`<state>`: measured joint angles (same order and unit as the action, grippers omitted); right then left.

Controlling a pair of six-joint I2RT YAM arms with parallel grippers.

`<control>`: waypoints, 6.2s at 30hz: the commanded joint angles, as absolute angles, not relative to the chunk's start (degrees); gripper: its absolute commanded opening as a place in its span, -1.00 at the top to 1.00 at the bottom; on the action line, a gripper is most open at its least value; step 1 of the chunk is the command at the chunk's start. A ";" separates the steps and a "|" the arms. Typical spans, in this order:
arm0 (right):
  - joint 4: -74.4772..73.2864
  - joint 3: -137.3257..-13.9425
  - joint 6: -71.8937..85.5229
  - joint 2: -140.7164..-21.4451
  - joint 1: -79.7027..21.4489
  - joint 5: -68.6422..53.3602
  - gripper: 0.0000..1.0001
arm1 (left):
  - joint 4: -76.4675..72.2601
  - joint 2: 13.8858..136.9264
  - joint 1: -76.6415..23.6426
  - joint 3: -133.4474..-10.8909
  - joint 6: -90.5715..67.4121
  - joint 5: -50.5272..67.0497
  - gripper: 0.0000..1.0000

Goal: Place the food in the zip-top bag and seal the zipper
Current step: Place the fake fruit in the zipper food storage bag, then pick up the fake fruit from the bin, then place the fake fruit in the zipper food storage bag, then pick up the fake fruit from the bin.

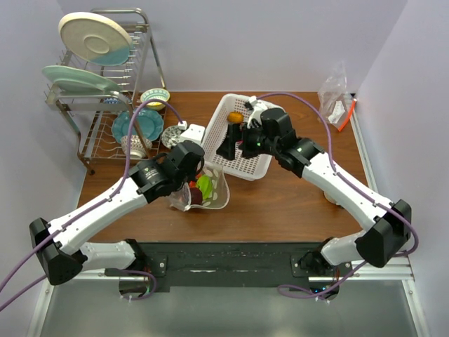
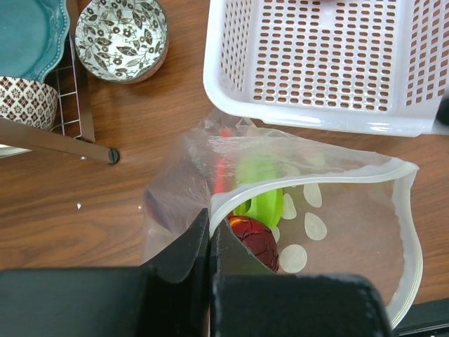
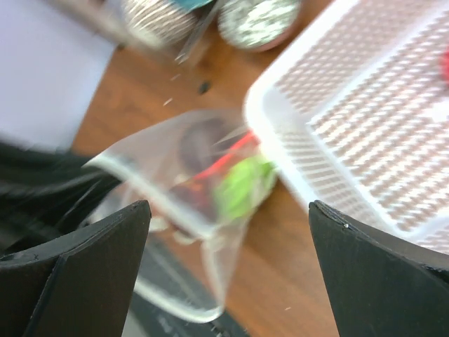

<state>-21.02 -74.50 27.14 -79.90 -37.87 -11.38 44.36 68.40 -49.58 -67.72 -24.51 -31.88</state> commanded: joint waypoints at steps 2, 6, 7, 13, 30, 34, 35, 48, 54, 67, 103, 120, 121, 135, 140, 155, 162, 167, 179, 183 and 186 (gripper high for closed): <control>-17.14 -76.38 25.93 -82.35 -33.32 -3.89 -0.97 | 43.24 66.18 -49.66 -67.59 -25.22 -33.66 1.00; -17.57 -77.77 24.79 -87.26 -32.08 3.24 -0.97 | 43.24 65.83 -49.66 -67.41 -25.14 -33.75 1.00; -18.71 -80.74 24.35 -90.58 -31.65 3.51 -0.97 | 43.24 65.83 -49.75 -67.41 -25.05 -33.75 1.00; -27.16 -94.47 20.66 -105.26 -30.24 8.25 -0.97 | 43.16 65.48 -49.66 -67.32 -24.87 -33.58 1.00; -32.08 -111.79 16.35 -127.08 -29.97 21.61 -0.97 | 42.10 65.83 -49.75 -66.80 -24.43 -32.78 1.00; -31.29 -112.32 16.35 -129.63 -29.62 22.85 -0.97 | 41.57 66.00 -49.75 -66.18 -24.43 -32.61 1.00; -31.29 -112.67 16.26 -130.25 -29.53 22.76 -0.96 | 41.49 66.09 -49.66 -66.09 -24.43 -32.61 1.00; -30.85 -108.83 15.47 -122.55 -29.27 16.62 -0.36 | 41.40 66.36 -49.75 -65.48 -24.61 -32.78 1.00; -29.01 -98.82 16.61 -109.46 -29.35 8.19 -0.32 | 41.40 66.88 -49.66 -65.83 -24.61 -32.70 1.00; -19.96 -70.68 22.22 -80.09 -29.36 -21.84 -0.28 | 42.01 68.47 -49.66 -67.94 -24.61 -32.26 1.00; 4.05 -54.14 33.31 -70.93 -42.89 -27.78 -0.98 | 43.86 68.38 -49.66 -75.85 -25.14 -23.65 1.00; -17.13 -64.07 21.46 -67.15 -42.80 -11.35 -0.97 | 43.68 67.41 -49.75 -74.01 -24.79 -25.22 1.00; -18.88 -64.59 20.92 -67.15 -42.80 -9.51 -0.98 | 43.77 67.33 -49.66 -73.92 -24.79 -25.31 1.00; -27.86 -72.60 17.93 -74.44 -40.52 19.85 -0.97 | 43.33 64.87 -49.66 -69.88 -25.58 -26.46 1.00; -27.60 -75.75 16.88 -80.31 -39.73 27.84 -0.97 | 42.45 64.95 -49.66 -69.35 -25.75 -25.49 1.00; -35.68 -99.48 10.99 -111.26 -33.40 35.60 -0.97 | 42.89 63.90 -49.66 -68.73 -25.75 -25.84 1.00; -34.55 -106.25 7.83 -121.37 -30.50 37.79 -0.97 | 42.80 64.60 -49.66 -68.91 -25.66 -26.02 1.00; -32.87 -109.59 5.19 -126.56 -29.00 37.88 -0.97 | 42.98 65.57 -49.66 -69.70 -25.23 -26.10 1.00; -31.99 -117.07 3.60 -136.58 -27.86 39.20 -0.98 | 43.07 66.80 -49.66 -70.66 -24.79 -26.37 1.00; -31.46 -118.91 2.90 -138.42 -27.69 40.07 -0.72 | 43.50 67.32 -49.66 -71.37 -24.61 -26.63 1.00; -31.81 -120.05 2.99 -138.95 -27.60 41.31 -0.47 | 43.77 67.67 -49.66 -71.98 -24.43 -26.81 1.00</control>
